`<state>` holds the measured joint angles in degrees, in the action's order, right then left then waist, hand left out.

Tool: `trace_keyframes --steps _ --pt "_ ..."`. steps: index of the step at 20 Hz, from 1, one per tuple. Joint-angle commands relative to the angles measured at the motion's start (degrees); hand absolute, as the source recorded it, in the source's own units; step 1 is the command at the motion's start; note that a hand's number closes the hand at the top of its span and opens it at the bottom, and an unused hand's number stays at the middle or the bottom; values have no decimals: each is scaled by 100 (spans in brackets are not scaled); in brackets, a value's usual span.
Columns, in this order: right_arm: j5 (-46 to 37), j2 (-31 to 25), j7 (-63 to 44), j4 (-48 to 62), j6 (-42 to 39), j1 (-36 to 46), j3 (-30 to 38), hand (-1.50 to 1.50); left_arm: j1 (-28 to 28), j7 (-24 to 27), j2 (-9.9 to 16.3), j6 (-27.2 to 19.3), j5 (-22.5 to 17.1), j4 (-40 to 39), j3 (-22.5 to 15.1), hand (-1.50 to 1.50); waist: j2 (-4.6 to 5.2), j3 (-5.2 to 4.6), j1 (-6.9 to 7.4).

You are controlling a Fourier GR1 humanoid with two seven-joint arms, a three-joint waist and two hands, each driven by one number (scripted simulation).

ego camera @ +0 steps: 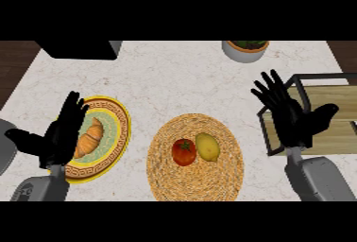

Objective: Pick the lemon from the placemat and place it in the tiered shelf

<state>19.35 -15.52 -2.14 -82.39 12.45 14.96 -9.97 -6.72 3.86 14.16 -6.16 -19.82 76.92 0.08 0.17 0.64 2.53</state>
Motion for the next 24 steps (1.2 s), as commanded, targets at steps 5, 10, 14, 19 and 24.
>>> trace_keyframes --steps 5,10,14,19,24 --pt "-216 466 189 80 -1605 1155 -1384 150 -383 -274 542 -434 686 614 -87 0 -29 -36 191" --pt "161 1041 607 1305 -1755 1364 -900 -150 -183 -762 247 -892 1019 1227 -460 0 6 -49 -58" --pt "334 454 1063 1184 -3025 1375 -771 -150 115 -1063 314 -1106 1211 1783 -471 0 -26 -55 -164" --pt "-18 -747 406 780 -4127 2041 -1029 -150 184 -997 381 -958 1139 1720 -389 0 -53 -65 -191" --pt "-717 -1062 -385 -55 -4346 2586 -1669 -150 213 -1029 254 -1022 1155 1697 -424 0 -80 -75 -265"
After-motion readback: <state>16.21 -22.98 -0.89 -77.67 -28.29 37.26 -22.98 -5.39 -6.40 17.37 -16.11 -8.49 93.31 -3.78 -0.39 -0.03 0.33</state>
